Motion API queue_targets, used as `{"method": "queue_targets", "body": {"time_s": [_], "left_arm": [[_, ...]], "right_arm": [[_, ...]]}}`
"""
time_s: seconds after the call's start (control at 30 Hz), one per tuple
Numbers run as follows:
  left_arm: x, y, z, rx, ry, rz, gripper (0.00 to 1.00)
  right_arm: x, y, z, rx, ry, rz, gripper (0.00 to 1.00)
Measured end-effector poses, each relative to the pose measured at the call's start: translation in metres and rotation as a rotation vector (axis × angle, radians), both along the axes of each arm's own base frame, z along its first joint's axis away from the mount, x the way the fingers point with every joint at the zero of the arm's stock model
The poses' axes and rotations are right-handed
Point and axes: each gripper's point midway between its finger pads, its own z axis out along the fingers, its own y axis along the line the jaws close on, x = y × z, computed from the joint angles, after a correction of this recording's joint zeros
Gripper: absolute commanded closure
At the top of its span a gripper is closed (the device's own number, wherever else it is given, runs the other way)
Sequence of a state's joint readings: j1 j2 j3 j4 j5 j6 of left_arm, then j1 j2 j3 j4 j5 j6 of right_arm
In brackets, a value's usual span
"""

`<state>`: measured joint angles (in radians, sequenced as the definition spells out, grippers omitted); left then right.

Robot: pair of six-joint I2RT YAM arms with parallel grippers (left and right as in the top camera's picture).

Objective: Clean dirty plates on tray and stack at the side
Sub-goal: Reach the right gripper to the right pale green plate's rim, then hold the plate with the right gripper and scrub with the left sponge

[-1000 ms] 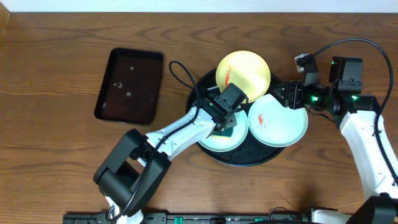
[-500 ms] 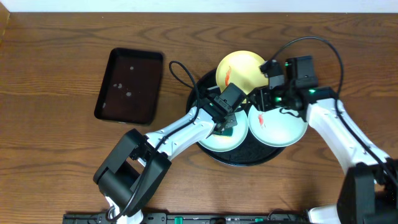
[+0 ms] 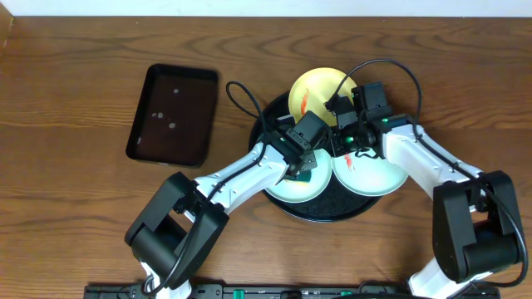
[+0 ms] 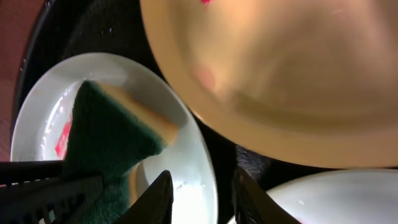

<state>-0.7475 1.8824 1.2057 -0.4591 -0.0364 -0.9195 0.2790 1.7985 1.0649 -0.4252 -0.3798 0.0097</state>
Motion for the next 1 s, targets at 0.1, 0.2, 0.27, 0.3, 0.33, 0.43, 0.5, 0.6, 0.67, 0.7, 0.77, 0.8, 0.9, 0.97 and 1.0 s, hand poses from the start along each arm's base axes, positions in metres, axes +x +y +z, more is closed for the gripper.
{"method": "queue_targets", "body": {"time_s": [0.1,0.2,0.27,0.3,0.33,0.43,0.5,0.6,0.67,0.7,0.77,0.8,0.9,0.97,1.0], "left_arm": [[0.000,0.000,0.000,0.000,0.000,0.000,0.81],[0.000,0.000,0.000,0.000,0.000,0.000,0.81],[0.000,0.000,0.000,0.000,0.000,0.000,0.81],[0.000,0.000,0.000,0.000,0.000,0.000,0.81],[0.000,0.000,0.000,0.000,0.000,0.000,0.81],[0.000,0.000,0.000,0.000,0.000,0.000,0.81],[0.000,0.000,0.000,0.000,0.000,0.000,0.81],[0.000,0.000,0.000,0.000,0.000,0.000,0.81],[0.000,0.000,0.000,0.000,0.000,0.000,0.81],[0.000,0.000,0.000,0.000,0.000,0.000,0.81],[0.000,0.000,0.000,0.000,0.000,0.000,0.81],[0.000,0.000,0.000,-0.001,-0.001,0.000,0.81],[0.001,-0.001,0.000,-0.003,-0.003,0.000,0.81],[0.001,-0.001,0.000,-0.003,-0.003,0.000,0.81],[0.001,-0.001,0.000,-0.003,-0.003,0.000,0.81]], "right_arm": [[-0.001,0.001,-0.004,-0.012,0.004,0.008,0.70],[-0.002,-0.001,-0.008,-0.027,0.007,0.013,0.70],[-0.002,-0.002,-0.012,-0.038,0.009,0.021,0.70],[-0.002,-0.002,-0.013,-0.042,0.009,0.026,0.70],[-0.002,-0.002,-0.014,-0.045,0.008,0.029,0.71],[-0.002,-0.003,-0.015,-0.055,0.002,0.039,0.73],[-0.002,-0.004,-0.016,-0.058,0.000,0.045,0.76],[-0.002,-0.004,-0.019,-0.062,0.002,0.054,0.80],[-0.003,-0.003,-0.020,-0.063,0.004,0.058,0.82],[-0.003,-0.003,-0.020,-0.064,0.004,0.060,0.82],[-0.005,0.000,-0.020,-0.068,0.004,0.068,0.83],[-0.006,0.002,-0.020,-0.067,0.005,0.074,0.83],[-0.008,0.006,-0.021,-0.083,0.000,0.086,0.85],[-0.008,0.005,-0.023,-0.109,-0.007,0.085,0.85],[-0.008,0.005,-0.024,-0.116,-0.008,0.086,0.86]]}}
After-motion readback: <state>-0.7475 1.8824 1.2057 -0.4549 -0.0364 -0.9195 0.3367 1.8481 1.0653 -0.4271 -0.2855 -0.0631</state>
